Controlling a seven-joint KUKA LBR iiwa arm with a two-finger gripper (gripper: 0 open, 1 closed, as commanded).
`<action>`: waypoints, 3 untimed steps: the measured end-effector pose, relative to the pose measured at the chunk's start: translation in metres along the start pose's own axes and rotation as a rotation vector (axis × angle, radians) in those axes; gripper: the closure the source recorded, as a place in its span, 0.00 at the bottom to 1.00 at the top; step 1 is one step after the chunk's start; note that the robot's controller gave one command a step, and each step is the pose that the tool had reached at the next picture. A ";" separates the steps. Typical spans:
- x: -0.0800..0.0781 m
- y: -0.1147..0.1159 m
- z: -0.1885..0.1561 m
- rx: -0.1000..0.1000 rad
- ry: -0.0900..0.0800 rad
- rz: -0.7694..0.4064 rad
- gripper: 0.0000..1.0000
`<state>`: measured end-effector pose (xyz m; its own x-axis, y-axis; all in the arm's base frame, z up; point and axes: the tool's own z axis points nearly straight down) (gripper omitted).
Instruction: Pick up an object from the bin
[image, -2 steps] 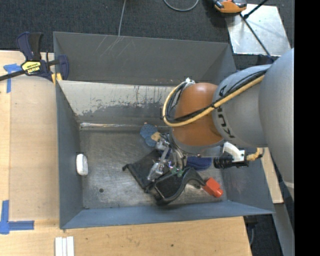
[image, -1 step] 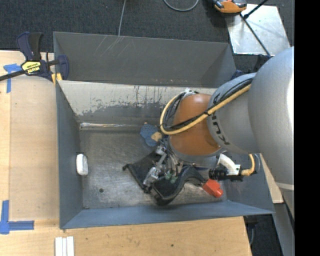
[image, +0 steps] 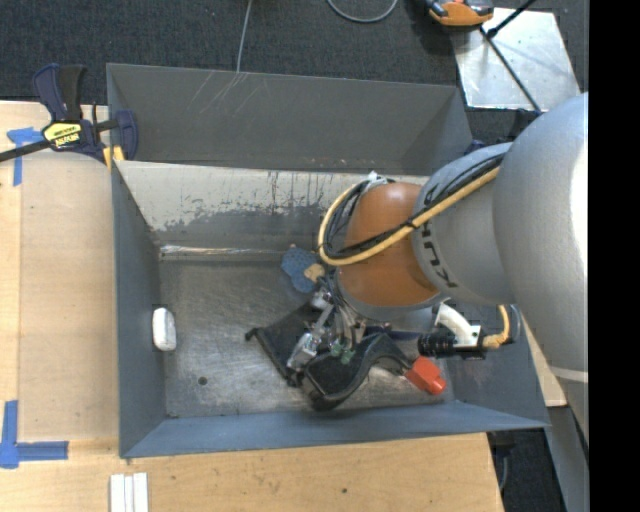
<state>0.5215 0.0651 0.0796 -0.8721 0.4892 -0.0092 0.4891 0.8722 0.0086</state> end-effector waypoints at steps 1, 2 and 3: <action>-0.005 0.000 -0.003 -0.004 -0.014 0.004 1.00; -0.008 0.001 -0.075 0.003 0.001 0.003 1.00; -0.010 0.001 -0.097 0.005 0.004 0.001 1.00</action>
Offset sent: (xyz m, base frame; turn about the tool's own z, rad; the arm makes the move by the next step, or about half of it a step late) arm 0.0000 0.0000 0.0000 0.0000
